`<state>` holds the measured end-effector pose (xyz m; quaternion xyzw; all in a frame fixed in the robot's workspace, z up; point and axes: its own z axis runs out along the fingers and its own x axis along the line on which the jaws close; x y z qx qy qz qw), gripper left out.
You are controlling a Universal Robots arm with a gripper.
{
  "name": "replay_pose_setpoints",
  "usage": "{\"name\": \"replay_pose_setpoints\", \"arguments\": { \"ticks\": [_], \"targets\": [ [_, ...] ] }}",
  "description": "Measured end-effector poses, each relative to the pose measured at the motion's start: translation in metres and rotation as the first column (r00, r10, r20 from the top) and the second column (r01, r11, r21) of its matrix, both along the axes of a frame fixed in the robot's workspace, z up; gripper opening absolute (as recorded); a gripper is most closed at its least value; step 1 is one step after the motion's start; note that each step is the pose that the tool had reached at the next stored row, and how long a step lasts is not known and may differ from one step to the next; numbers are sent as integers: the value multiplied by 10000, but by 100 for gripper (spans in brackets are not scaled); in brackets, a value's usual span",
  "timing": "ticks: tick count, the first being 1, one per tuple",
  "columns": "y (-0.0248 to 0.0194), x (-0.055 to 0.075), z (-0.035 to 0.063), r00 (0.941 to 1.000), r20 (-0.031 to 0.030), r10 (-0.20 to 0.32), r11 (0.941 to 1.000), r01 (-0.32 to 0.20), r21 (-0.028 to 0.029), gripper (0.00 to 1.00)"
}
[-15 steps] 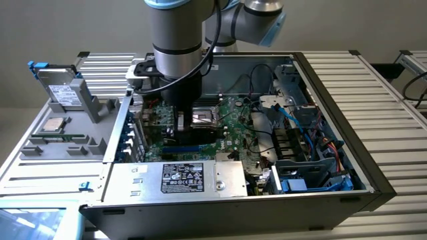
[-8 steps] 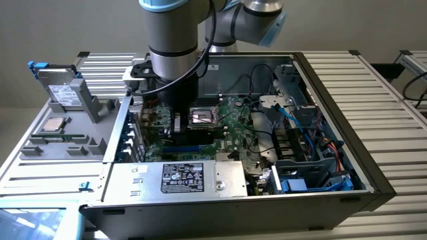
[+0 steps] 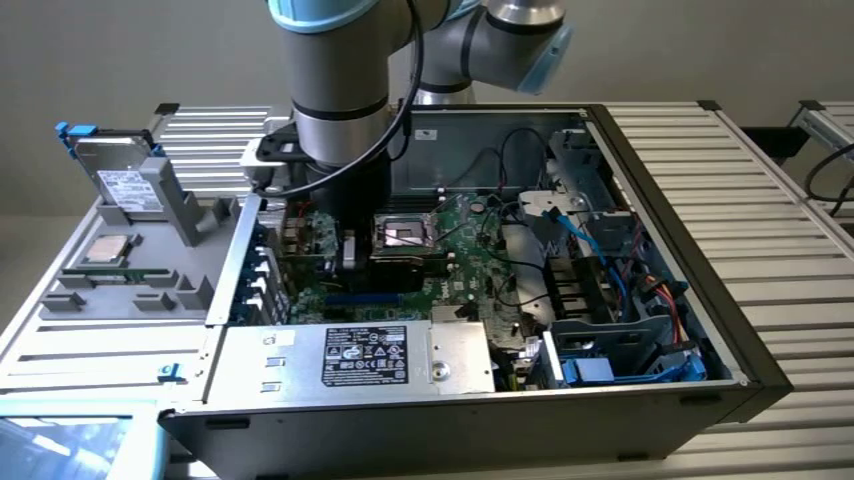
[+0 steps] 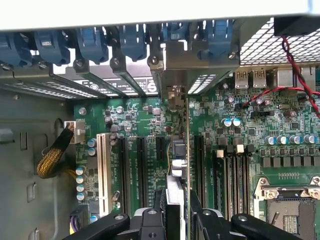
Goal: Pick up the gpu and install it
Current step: 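Insert the gpu into the slot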
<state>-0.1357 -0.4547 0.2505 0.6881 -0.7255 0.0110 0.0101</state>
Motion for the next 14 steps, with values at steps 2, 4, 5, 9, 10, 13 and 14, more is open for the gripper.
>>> {"name": "replay_pose_setpoints", "arguments": {
  "ticks": [2,4,5,9,10,13,14],
  "targets": [
    [0,0,-4,10000,12,-6,10000,6,1,29],
    [4,-2,-9,10000,16,-19,10000,19,2,29],
    [7,-4,-10,10000,17,-23,10000,23,1,29],
    [15,-12,-14,10000,16,-25,10000,25,-2,29],
    [15,-13,-15,10000,16,-23,10000,23,-3,29],
    [17,-13,-17,10000,18,-25,10000,25,1,29],
    [19,-13,-18,10000,19,-25,10000,25,-2,29]
  ]
}}
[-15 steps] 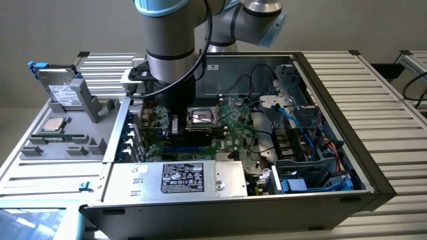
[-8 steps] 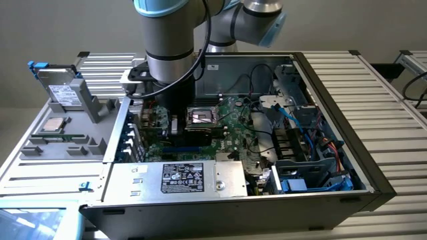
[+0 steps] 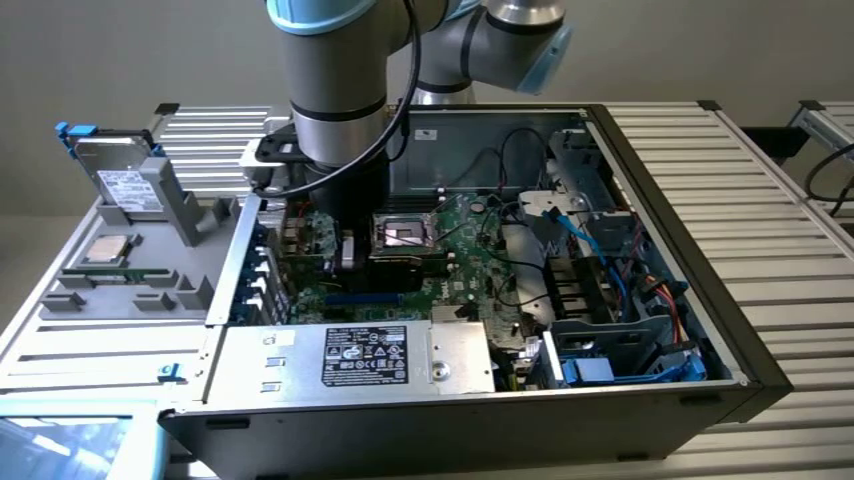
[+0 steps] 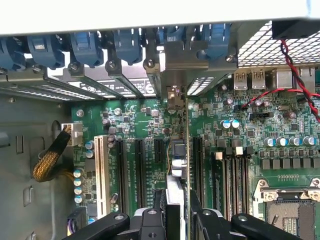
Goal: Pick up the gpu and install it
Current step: 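Insert the gpu into the slot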
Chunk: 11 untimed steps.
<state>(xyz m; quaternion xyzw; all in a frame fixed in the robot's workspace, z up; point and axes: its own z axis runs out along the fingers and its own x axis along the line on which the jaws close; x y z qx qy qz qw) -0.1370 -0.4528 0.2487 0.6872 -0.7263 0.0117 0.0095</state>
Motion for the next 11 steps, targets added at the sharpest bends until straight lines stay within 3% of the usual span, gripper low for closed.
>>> {"name": "replay_pose_setpoints", "arguments": {
  "ticks": [11],
  "targets": [
    [4,-4,-5,10000,23,0,10000,0,-13,29]
  ]
}}
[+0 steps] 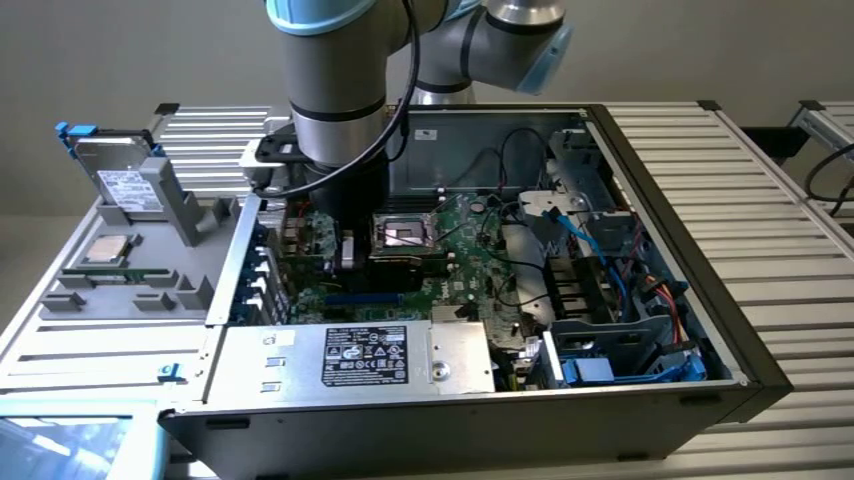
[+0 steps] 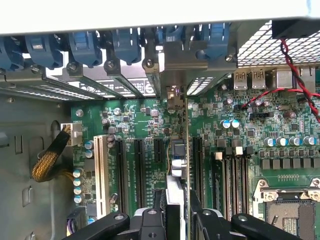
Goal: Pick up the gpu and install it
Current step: 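Insert the gpu into the slot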
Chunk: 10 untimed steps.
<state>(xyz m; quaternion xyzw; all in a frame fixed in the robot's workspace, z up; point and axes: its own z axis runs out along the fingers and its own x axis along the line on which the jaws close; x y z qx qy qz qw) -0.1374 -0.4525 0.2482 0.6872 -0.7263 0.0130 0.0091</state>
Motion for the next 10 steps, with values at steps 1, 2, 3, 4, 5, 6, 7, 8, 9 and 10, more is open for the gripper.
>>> {"name": "replay_pose_setpoints", "arguments": {
  "ticks": [1,2,3,4,5,6,7,8,9,10],
  "targets": [
    [2,-1,-2,10000,1,-1,10000,1,-31,29],
    [4,-1,-4,10000,1,-3,10000,3,-86,29],
    [5,0,-5,10000,0,-1,9999,1,-123,29],
    [5,0,-5,10000,-2,0,9999,0,-130,29],
    [5,-1,-5,10000,-1,1,9999,-1,-131,29],
    [5,-2,-5,10000,-1,1,9999,-1,-132,29],
    [5,-3,-5,10000,-1,-1,9999,1,-132,29],
    [6,-4,-7,10000,-2,0,9999,0,-132,29],
    [10,-6,-10,10000,-1,-2,9999,2,-130,29],
    [27,-34,-23,10000,5,1,9999,-1,-131,29]
  ]
}}
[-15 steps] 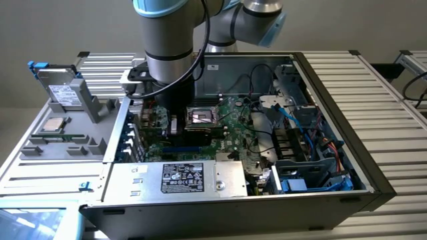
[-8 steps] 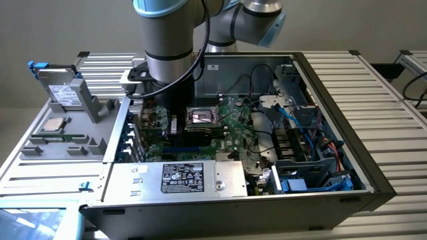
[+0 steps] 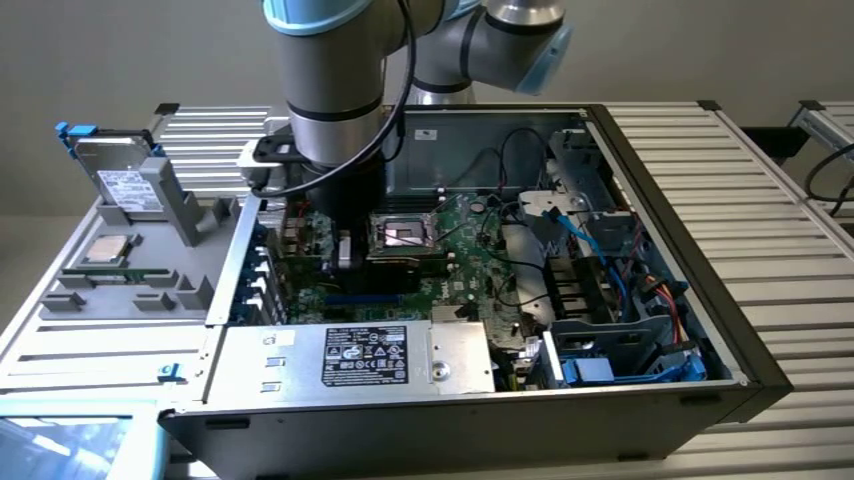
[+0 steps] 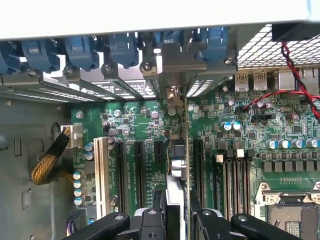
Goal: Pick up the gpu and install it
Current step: 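Insert the gpu into the slot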
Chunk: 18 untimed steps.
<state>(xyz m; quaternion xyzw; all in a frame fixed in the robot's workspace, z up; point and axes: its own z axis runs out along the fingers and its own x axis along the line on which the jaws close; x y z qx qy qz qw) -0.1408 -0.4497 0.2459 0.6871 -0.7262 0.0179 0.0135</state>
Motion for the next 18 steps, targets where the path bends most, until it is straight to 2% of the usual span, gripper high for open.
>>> {"name": "replay_pose_setpoints", "arguments": {
  "ticks": [18],
  "targets": [
    [13,-10,-10,10000,-2,-1,10000,1,-9,29]
  ]
}}
